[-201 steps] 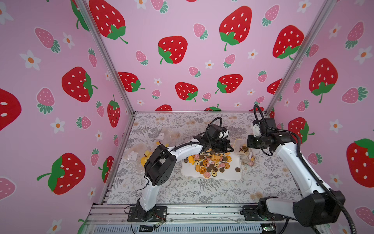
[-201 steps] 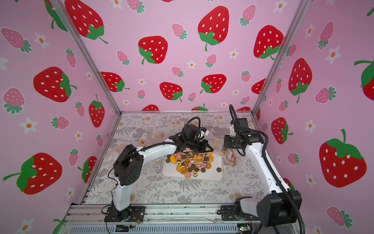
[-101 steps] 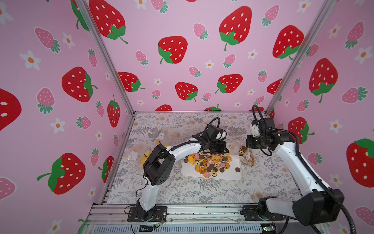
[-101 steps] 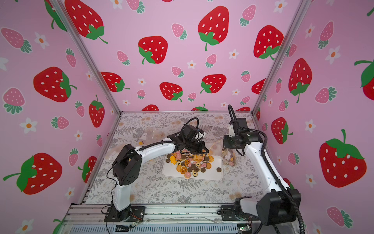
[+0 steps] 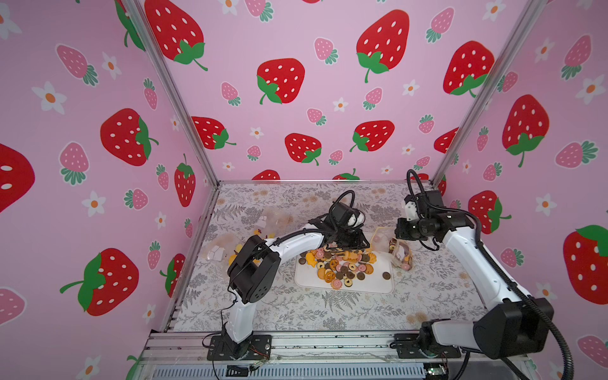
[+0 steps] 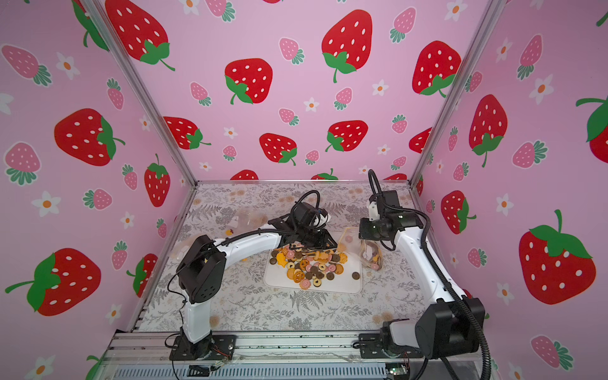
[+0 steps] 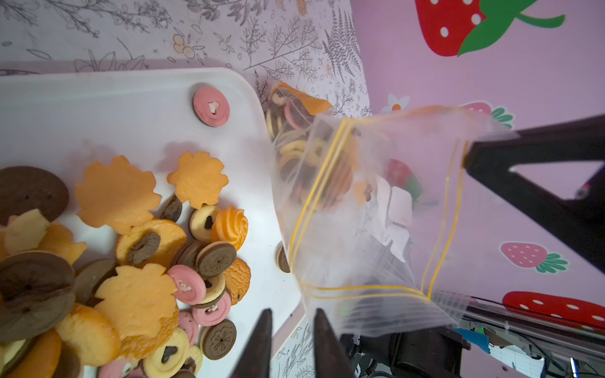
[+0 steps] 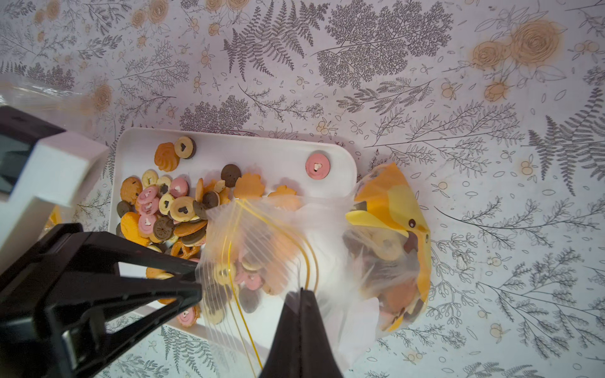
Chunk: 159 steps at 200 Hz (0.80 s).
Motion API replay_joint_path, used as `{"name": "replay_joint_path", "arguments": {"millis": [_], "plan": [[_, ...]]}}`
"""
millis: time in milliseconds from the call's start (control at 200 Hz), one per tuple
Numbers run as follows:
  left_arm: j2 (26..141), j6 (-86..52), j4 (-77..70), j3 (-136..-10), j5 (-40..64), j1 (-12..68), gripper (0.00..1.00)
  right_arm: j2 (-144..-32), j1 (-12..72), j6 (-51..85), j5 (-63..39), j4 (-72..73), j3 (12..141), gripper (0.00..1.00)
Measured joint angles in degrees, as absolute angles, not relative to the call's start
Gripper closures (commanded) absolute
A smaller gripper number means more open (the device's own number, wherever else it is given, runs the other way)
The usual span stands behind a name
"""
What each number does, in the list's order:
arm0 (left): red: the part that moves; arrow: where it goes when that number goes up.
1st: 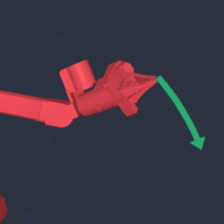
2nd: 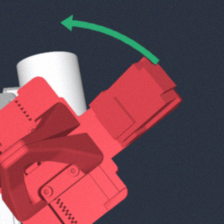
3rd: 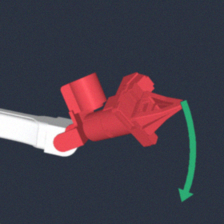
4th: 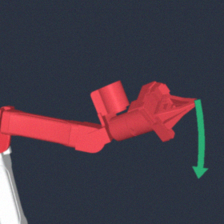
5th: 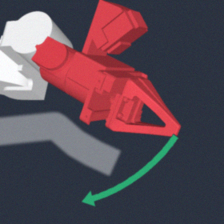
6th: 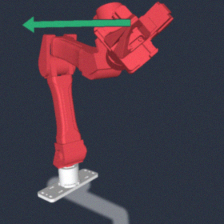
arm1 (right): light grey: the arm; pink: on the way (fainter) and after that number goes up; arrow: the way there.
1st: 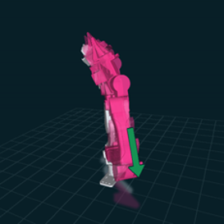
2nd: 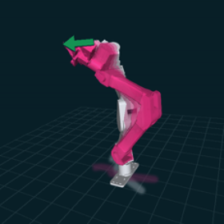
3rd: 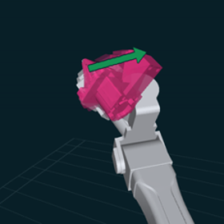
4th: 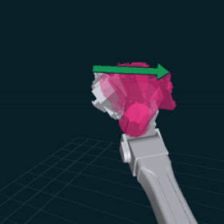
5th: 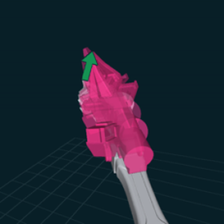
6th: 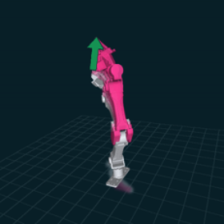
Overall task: Pour cookies out of the ziploc bag
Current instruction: Open the ziploc bag at the center of the board.
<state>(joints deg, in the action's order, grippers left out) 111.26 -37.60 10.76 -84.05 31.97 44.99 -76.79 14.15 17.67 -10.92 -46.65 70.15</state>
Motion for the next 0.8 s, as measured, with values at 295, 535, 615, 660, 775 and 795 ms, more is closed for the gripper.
{"name": "replay_joint_path", "arguments": {"millis": [295, 535, 615, 660, 775, 795], "plan": [[99.4, -27.0, 7.3, -78.9, 31.5, 47.4, 0.29, -77.6, 14.2, 18.2, -13.1, -46.2, 70.1, 1.0], [101.6, -14.0, 10.4, -83.4, 30.2, 52.8, 0.54, -77.7, 14.2, 18.4, -14.3, -46.1, 70.1, 1.0], [102.2, -11.6, 10.2, -83.5, 29.0, 53.8, 0.5, -77.7, 14.2, 18.4, -14.8, -46.1, 70.1, 1.0], [102.8, -10.4, 10.1, -83.7, 28.4, 54.2, 0.49, -77.8, 14.2, 18.4, -15.1, -46.1, 70.1, 1.0], [105.8, -8.2, 10.7, -86.7, 27.6, 54.5, 0.48, -77.9, 14.2, 18.5, -15.7, -46.1, 70.1, 1.0], [106.4, -7.9, 10.7, -87.2, 27.4, 54.5, 0.48, -77.9, 14.2, 18.5, -15.7, -46.1, 70.1, 1.0]]}}
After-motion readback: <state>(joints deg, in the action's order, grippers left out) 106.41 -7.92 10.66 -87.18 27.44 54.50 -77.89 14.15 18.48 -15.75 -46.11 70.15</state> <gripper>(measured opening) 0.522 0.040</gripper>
